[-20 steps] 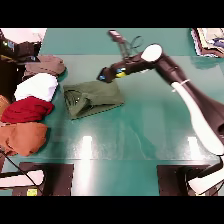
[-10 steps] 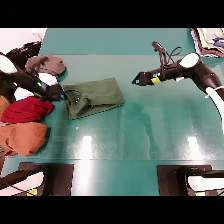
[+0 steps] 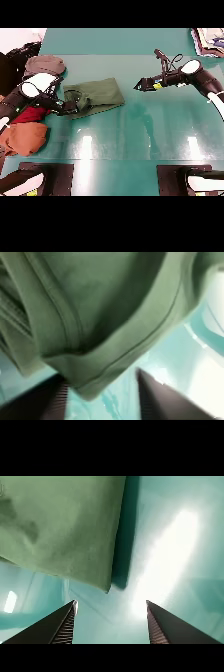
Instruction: Fold the shirts.
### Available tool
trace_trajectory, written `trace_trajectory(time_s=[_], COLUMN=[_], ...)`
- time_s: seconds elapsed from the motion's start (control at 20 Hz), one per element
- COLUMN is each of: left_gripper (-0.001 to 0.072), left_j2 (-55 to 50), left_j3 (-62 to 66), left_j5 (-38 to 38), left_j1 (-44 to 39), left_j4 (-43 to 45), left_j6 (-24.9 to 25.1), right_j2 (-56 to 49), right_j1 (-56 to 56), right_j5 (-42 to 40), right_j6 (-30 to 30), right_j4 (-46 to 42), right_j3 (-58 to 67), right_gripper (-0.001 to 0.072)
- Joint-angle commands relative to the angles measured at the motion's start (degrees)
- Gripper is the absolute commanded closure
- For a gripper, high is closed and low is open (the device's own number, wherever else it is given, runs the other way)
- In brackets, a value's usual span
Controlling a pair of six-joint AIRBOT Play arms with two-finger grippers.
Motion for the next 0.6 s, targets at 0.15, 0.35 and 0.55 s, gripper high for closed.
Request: trace_trajectory(time_s=[0.15, 0.35, 0.55], left_gripper=[0.0681, 0.0681, 0.0464], left_j2=[0.3, 0.3, 0.3], left_j3=[2.9, 5.2, 3.0], left_j5=[-7.9, -16.6, -16.7], left_j1=[0.3, 0.3, 0.3], left_j4=[7.3, 20.1, 21.2], left_j6=[1.8, 1.9, -0.5], right_j2=[0.1, 0.1, 0.1], right_j1=[0.0, 0.0, -0.1], right_j5=[0.6, 0.5, 0.5], right_j6=[0.0, 0.0, 0.0], right_j4=[0.1, 0.1, 0.1], right_j3=[-0.2, -0.2, -0.2], right_gripper=[0.0208, 0.0209, 0.0206])
